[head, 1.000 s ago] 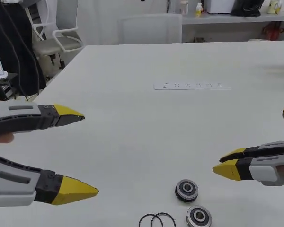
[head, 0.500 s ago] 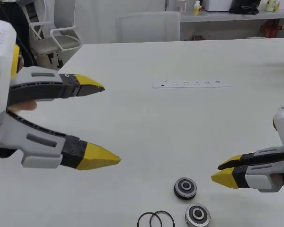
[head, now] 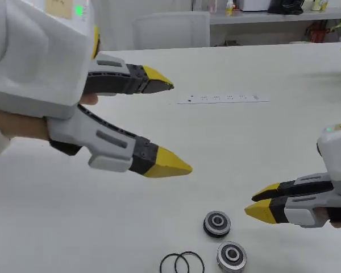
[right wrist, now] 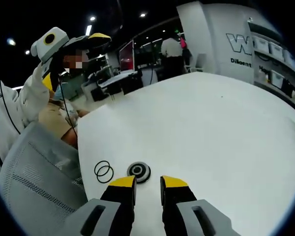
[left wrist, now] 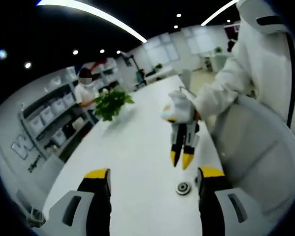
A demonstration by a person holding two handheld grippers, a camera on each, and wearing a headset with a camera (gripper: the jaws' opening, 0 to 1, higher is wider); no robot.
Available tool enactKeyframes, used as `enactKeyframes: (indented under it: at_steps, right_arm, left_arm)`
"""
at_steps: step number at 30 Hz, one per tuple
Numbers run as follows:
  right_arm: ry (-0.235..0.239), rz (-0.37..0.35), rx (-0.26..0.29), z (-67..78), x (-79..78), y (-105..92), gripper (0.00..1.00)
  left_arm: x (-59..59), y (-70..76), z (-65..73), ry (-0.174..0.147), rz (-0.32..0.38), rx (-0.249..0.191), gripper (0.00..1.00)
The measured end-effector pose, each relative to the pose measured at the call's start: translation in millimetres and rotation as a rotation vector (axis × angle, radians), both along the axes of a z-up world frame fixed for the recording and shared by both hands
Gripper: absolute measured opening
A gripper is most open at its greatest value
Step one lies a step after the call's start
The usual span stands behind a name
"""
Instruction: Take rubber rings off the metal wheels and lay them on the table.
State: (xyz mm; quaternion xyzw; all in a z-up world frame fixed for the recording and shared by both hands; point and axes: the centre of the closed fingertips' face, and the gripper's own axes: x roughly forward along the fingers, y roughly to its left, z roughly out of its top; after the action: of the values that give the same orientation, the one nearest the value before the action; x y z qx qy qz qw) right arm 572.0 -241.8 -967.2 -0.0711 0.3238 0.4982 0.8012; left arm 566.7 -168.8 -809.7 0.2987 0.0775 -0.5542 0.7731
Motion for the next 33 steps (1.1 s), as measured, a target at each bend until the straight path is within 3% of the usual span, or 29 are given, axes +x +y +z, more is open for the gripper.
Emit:
enactKeyframes:
  at_steps: [7, 14, 23, 30, 33]
  right_arm:
    - [0.003, 0.009, 0.012, 1.1, -1.7, 2.9, 0.16]
    - [0.002, 0.024, 0.007, -0.6, -4.3, 5.2, 0.17]
    - [0.004, 0.047, -0.002, -4.0, -7.3, 8.3, 0.17]
    - [0.016, 0.05, 0.001, -5.9, -7.8, 8.5, 0.17]
    - [0.021, 0.053, -0.001, -7.0, -8.9, 8.9, 0.17]
  left_arm:
    - [-5.9, -27.0, -18.4, 0.036, -0.077, 0.007, 0.74]
    - [-1.0, -39.6, -41.5, 0.071, -0.08, -0.002, 0.73]
    - [10.2, -42.1, -72.4, 0.109, -0.021, -0.037, 0.67]
    - [14.5, -45.2, -92.9, 0.139, 0.035, -0.112, 0.62]
    - [13.8, -46.4, -104.4, 0.144, 0.044, -0.114, 0.58]
